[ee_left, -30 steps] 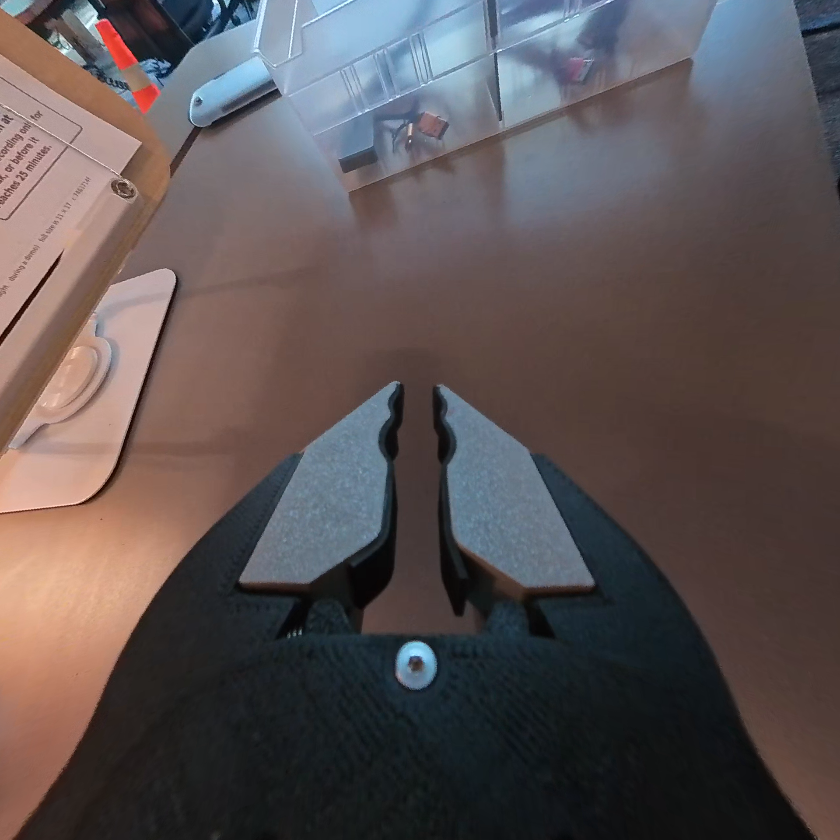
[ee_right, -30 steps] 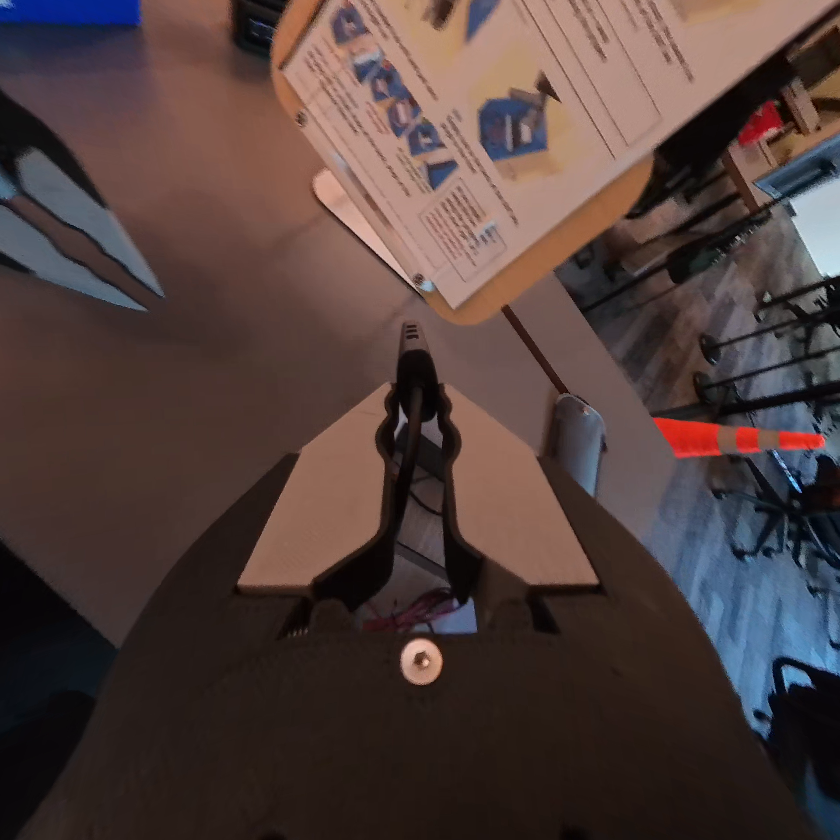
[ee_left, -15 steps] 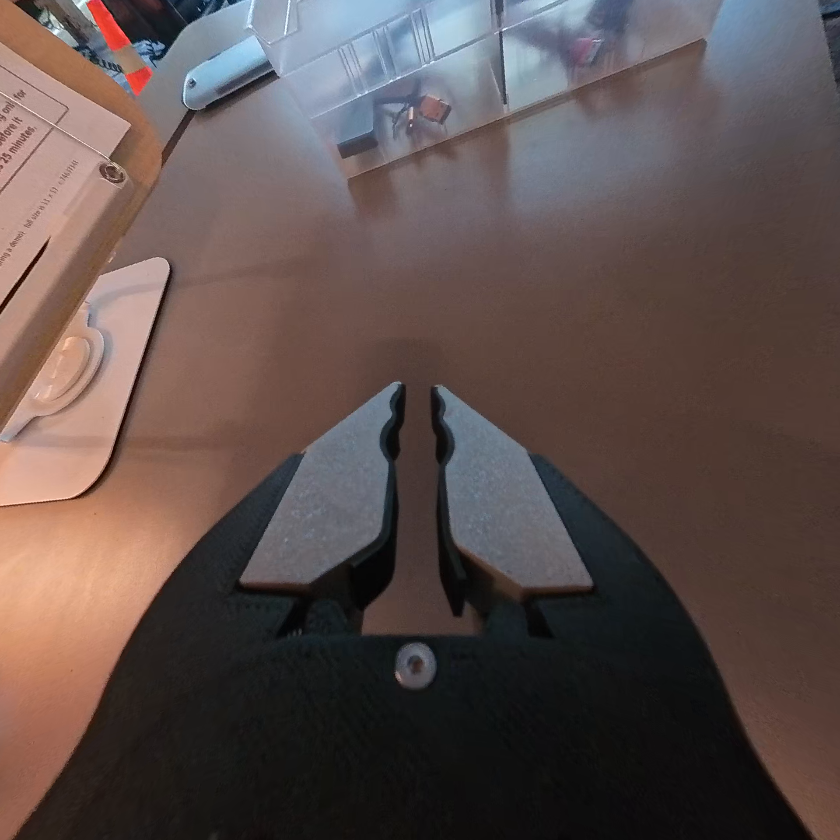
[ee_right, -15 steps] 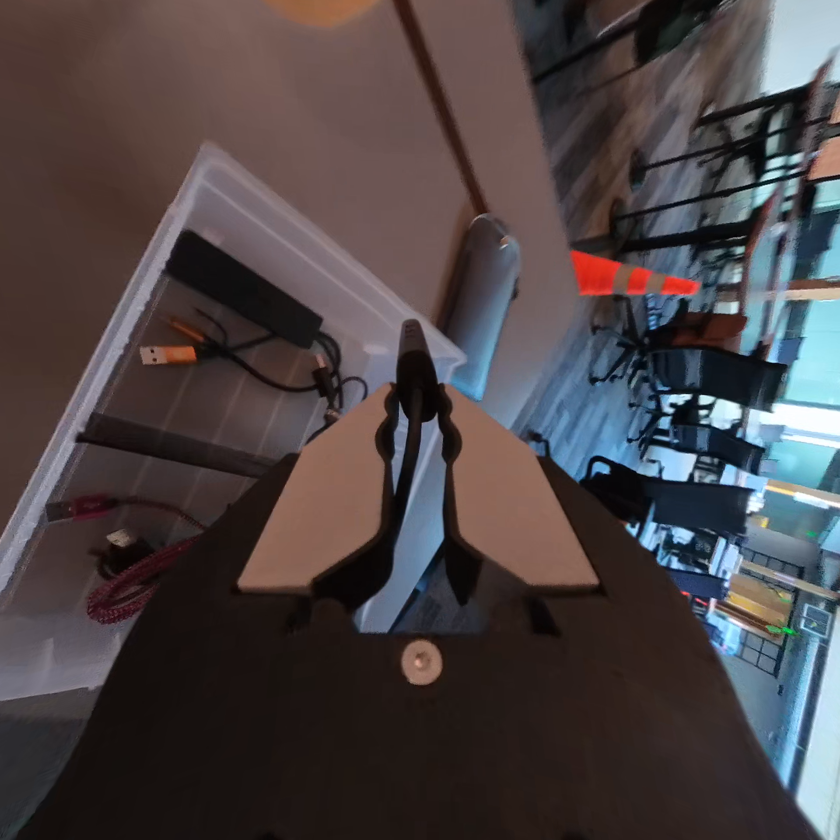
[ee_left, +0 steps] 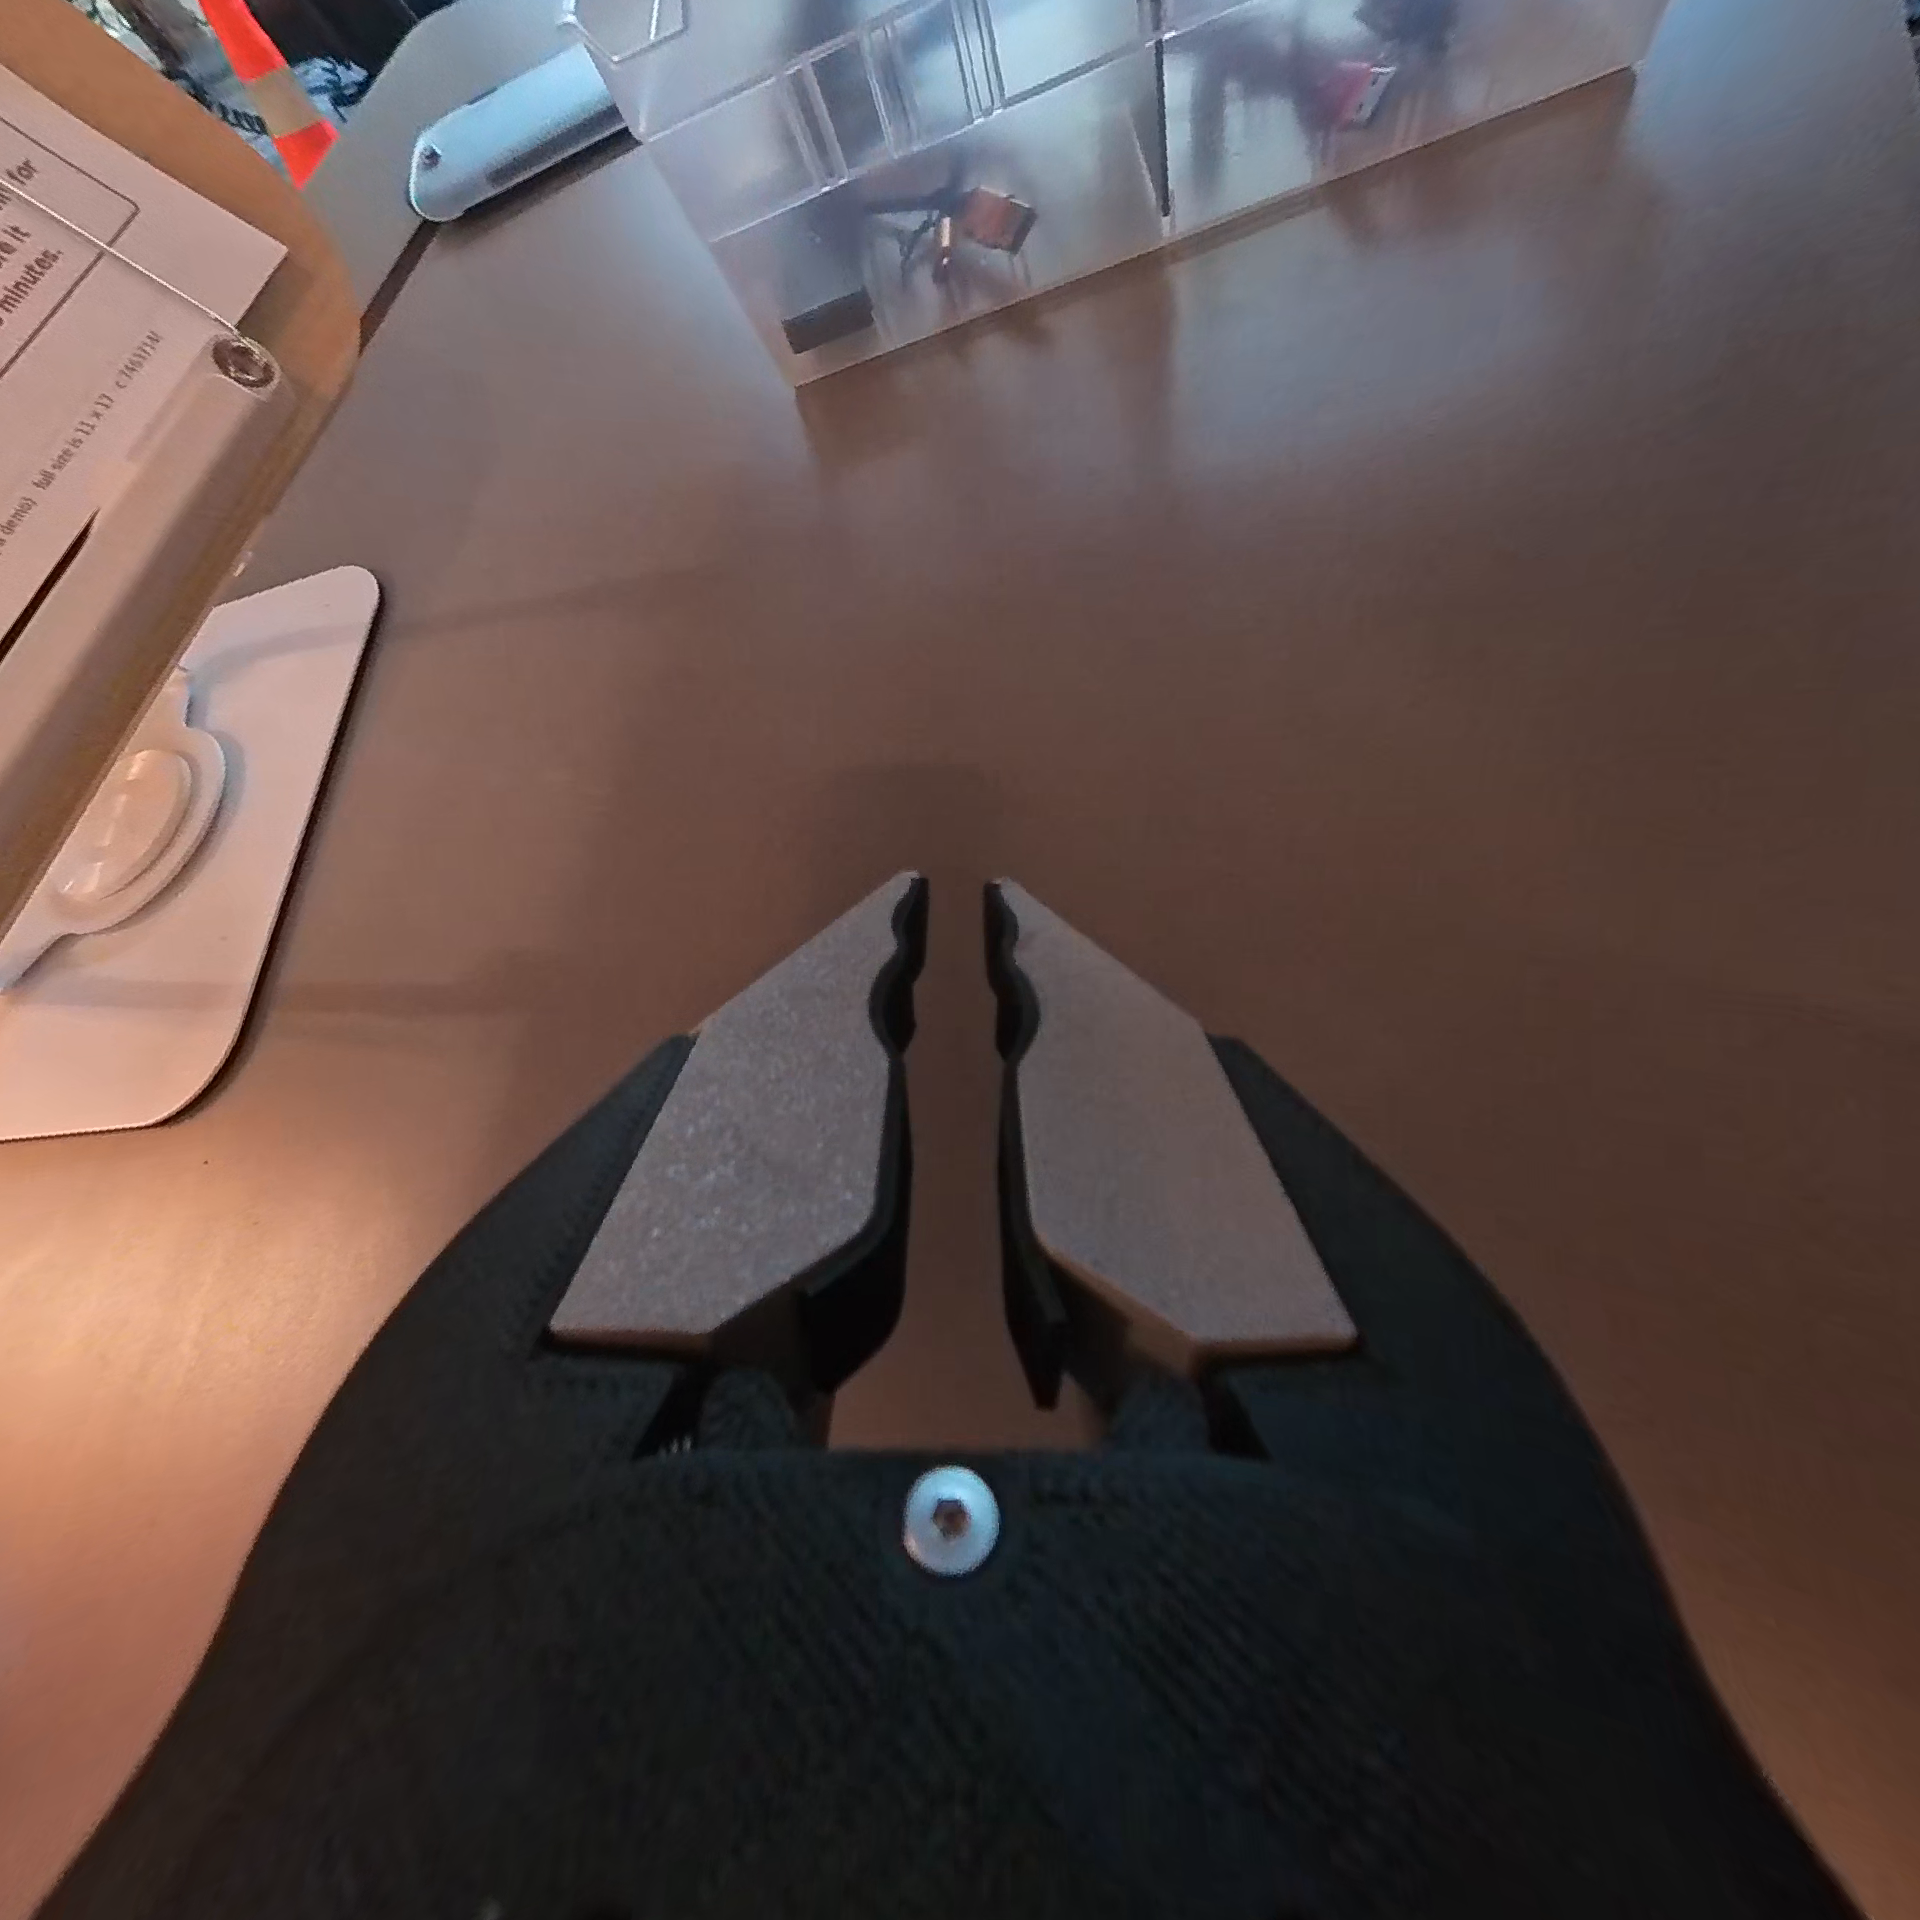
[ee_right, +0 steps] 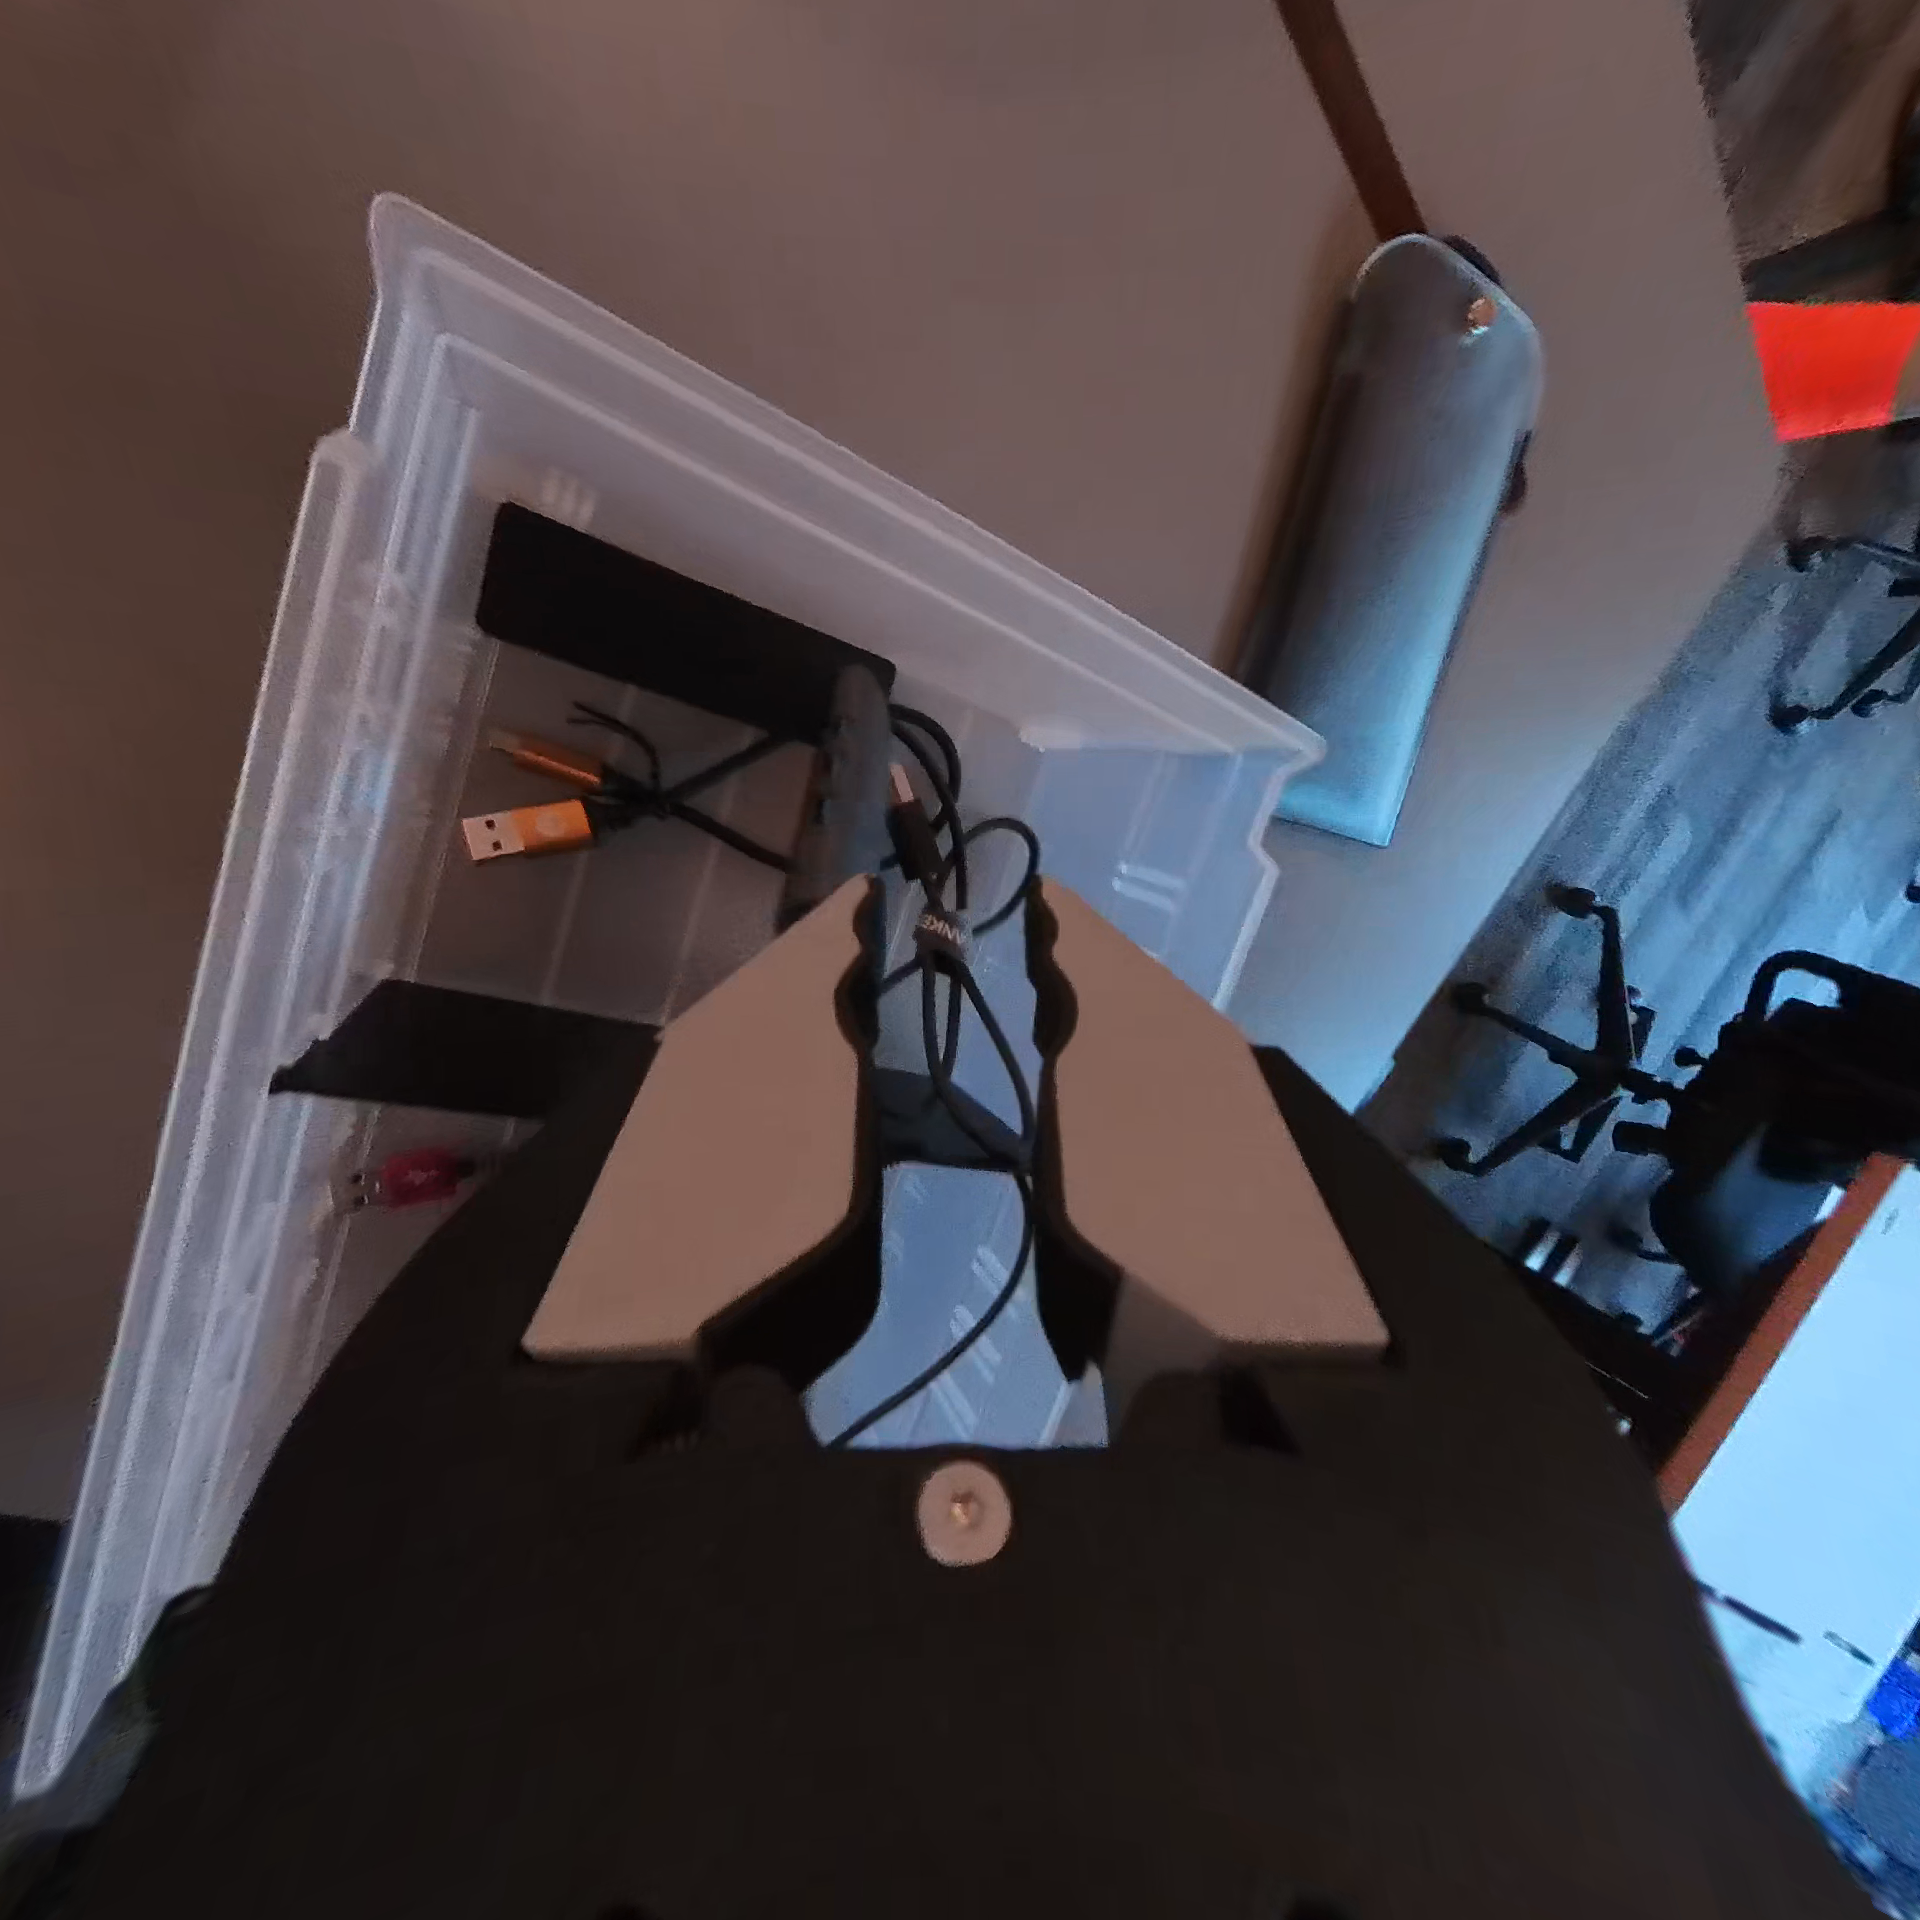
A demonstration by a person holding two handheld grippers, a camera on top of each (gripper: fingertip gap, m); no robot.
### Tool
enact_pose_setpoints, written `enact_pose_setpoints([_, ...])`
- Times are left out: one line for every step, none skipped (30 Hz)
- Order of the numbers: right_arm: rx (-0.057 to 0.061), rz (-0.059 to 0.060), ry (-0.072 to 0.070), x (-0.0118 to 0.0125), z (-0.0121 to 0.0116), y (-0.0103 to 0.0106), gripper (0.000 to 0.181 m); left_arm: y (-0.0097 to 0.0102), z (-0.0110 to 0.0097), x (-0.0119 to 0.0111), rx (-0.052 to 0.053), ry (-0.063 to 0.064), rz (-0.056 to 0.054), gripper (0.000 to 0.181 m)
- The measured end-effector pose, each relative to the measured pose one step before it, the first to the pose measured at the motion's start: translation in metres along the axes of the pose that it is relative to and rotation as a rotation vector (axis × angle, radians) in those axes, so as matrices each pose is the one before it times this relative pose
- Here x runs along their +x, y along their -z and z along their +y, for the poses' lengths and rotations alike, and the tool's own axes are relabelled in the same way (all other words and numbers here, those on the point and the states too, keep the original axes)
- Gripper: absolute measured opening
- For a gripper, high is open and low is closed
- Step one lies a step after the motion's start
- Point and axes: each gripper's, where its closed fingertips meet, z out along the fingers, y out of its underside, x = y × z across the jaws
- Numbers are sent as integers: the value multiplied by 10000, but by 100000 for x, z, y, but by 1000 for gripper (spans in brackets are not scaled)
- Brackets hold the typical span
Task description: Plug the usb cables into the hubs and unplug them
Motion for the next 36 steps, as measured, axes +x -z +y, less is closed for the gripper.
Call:
enact_pose_setpoints([138, -41, -108, 170, 205, 569, 25, 38, -11, -56, 7, 0, -26, 8])
enact_pose_setpoints([195, -73, -129, 90, 148, 640, 25, 48, -20, -51, 24, 24, -12, 8])
enact_pose_setpoints([197, -52, -138, 100, 166, 679, 25, 54, -55, -47, 33, 42, -2, 8])
enact_pose_setpoints([171, -34, -110, 101, 211, 679, 25, 58, -68, -36, 42, 29, -2, 8])
enact_pose_setpoints([158, -40, -98, 70, 228, 670, 25, 47, -73, -9, 39, 10, -1, 7])
enact_pose_setpoints([145, -86, -113, -23, 249, 645, 25, 12, -34, 29, 14, 1, 10, 7])
enact_pose_setpoints([146, -187, -113, -221, 241, 611, 25, -16, 15, 34, -15, -15, 6, 7])
enact_pose_setpoints([162, -307, -108, -497, 205, 539, 25, -24, 15, 45, -18, -32, 1, 8])
enact_pose_setpoints([131, -438, -115, -792, 240, 390, 25, -30, 14, 54, -20, -29, 10, 8])
enact_pose_setpoints([12, -597, -95, -1153, 435, 177, 25, -24, 7, 56, -21, -26, 11, 8])
enact_pose_setpoints([-157, -679, -25, -1383, 717, -69, 25, -22, 0, 43, -14, -31, 1, 8])
enact_pose_setpoints([-249, -577, 74, -1301, 844, -310, 26, 13, 0, 3, -10, -29, -18, 7])
enact_pose_setpoints([-245, -376, 126, -1044, 870, -480, 26, 22, -18, -16, 6, -10, -11, 7])
enact_pose_setpoints([-226, -182, 108, -761, 844, -581, 26, 32, -40, -3, 18, 12, 2, 7])
enact_pose_setpoints([-172, -36, 59, -503, 741, -641, 26, 38, -32, -28, 20, 16, -7, 7])
enact_pose_setpoints([-132, 16, 29, -370, 620, -702, 26, 53, -26, -38, 20, 6, -18, 7])
enact_pose_setpoints([-141, 56, 42, -273, 603, -730, 26, 38, -41, -14, 25, 9, -3, 7])
enact_pose_setpoints([-115, 138, 72, -119, 492, -740, 26, 12, -46, 12, 22, 14, 9, 7])
enact_pose_setpoints([-71, 125, 61, -111, 362, -739, 26, 0, -26, 45, 7, 0, 19, 7])
enact_pose_setpoints([-24, -33, -1, -293, 215, -698, 25, -42, 19, 65, -16, -19, 20, 7])
enact_pose_setpoints([40, -153, -98, -402, 27, -646, 26, -63, 59, 85, -34, -35, 19, 6])
enact_pose_setpoints([51, -131, -140, -285, -73, -544, 27, -86, 69, 74, -46, -34, 16, 6])
enact_pose_setpoints([44, -78, -83, -180, -119, -431, 29, -85, 109, 62, -51, -16, 20, 6])
enact_pose_setpoints([66, 29, -26, 0, -178, -330, 29, -81, 101, 34, -56, -9, 15, 6])
enact_pose_setpoints([63, 147, -18, 234, -202, -257, 27, -57, 102, -7, -51, -16, -7, 6])
enact_pose_setpoints([20, 220, -19, 375, -146, -200, 22, -20, 60, -33, -29, -13, -22, 6])
enact_pose_setpoints([1, 103, 33, 207, -105, -110, 12, 14, 38, -43, -6, 4, -14, 6])
enact_pose_setpoints([34, 64, 70, 122, -128, 6, 10, 24, 7, -65, 10, 22, -12, 6])
enact_pose_setpoints([41, 137, 94, 206, -121, 150, 8, 43, -7, -67, 15, 29, -12, 5])
enact_pose_setpoints([21, 133, 85, 189, -49, 307, 6, 53, -45, -46, 27, 19, -7, 5])
enact_pose_setpoints([-10, 174, 63, 261, 29, 443, 4, 36, -64, -19, 36, 8, -4, 5])
enact_pose_setpoints([4, 282, 42, 457, 23, 581, 2, 22, -56, 23, 22, 5, 13, 5])
enact_pose_setpoints([-1, 370, 23, 656, 10, 683, 0, 1, -22, 40, 1, -8, 15, 5])
enact_pose_setpoints([-124, 450, 23, 844, 159, 707, 0, -28, -31, 68, -2, -32, 17, 5])
enact_pose_setpoints([-237, 545, 64, 1058, 253, 703, 0, -46, -5, 98, -12, -38, 24, 5])
enact_pose_setpoints([-201, 604, 133, 1188, 108, 706, 0, -53, 14, 97, -26, -39, 21, 5])
